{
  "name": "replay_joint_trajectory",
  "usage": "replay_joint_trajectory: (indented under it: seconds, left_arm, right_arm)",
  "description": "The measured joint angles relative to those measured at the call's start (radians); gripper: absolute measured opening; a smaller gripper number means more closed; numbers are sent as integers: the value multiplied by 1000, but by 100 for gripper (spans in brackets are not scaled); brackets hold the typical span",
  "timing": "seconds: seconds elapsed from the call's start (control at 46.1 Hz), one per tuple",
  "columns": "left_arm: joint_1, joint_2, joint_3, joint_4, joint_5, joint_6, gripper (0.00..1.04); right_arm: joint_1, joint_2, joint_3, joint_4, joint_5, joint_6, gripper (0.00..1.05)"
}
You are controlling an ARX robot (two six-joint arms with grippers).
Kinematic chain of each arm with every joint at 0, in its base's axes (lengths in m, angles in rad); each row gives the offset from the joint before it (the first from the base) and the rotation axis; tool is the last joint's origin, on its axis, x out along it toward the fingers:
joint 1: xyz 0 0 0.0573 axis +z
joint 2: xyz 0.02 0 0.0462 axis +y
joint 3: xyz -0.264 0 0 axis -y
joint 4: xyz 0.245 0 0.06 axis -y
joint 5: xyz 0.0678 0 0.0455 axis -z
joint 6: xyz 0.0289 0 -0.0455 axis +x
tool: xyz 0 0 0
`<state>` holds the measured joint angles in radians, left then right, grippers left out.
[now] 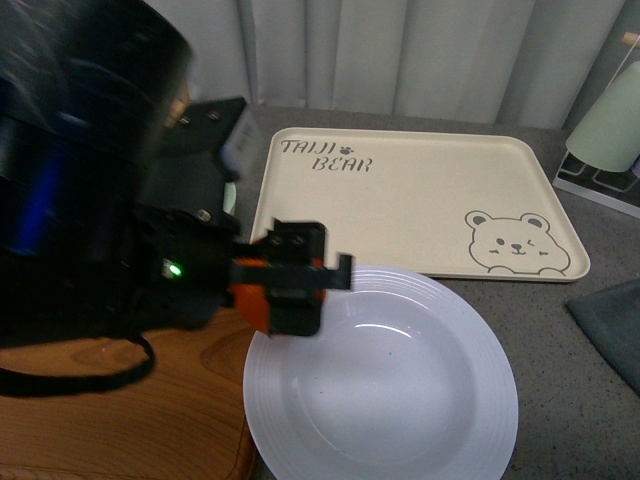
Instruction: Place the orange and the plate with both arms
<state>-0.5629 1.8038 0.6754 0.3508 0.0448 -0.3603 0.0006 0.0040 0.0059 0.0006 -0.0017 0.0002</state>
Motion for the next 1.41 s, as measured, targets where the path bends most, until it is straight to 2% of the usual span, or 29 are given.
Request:
replay_joint_trajectory:
  seconds: [0.108, 0.26, 0.694, 0.759, 0.889, 1.149, 1.41]
  left_arm:
    - [-73, 53, 18, 10, -4, -40, 66]
    - [-124, 112, 49, 16, -3, -68, 66]
    - [-129, 206, 93, 15, -45, -87, 66]
    - [-128, 205, 93, 15, -48, -89, 79]
    - [-122, 180, 90, 19, -55, -78, 100]
    - [-76, 50, 50, 10, -81, -55, 98]
    - [53, -188, -74, -21, -137, -40, 98]
  right_arm:
    - [0, 0, 0, 0, 0, 0, 96]
    - [0, 0, 0, 0, 0, 0, 96]
    - [0, 0, 0, 0, 0, 0, 96]
    - [0, 0, 0, 0, 0, 0, 96]
    - [0, 0, 0, 0, 0, 0, 96]
    - [0, 0, 0, 0, 0, 0, 96]
    - [0, 0, 0, 0, 0, 0, 96]
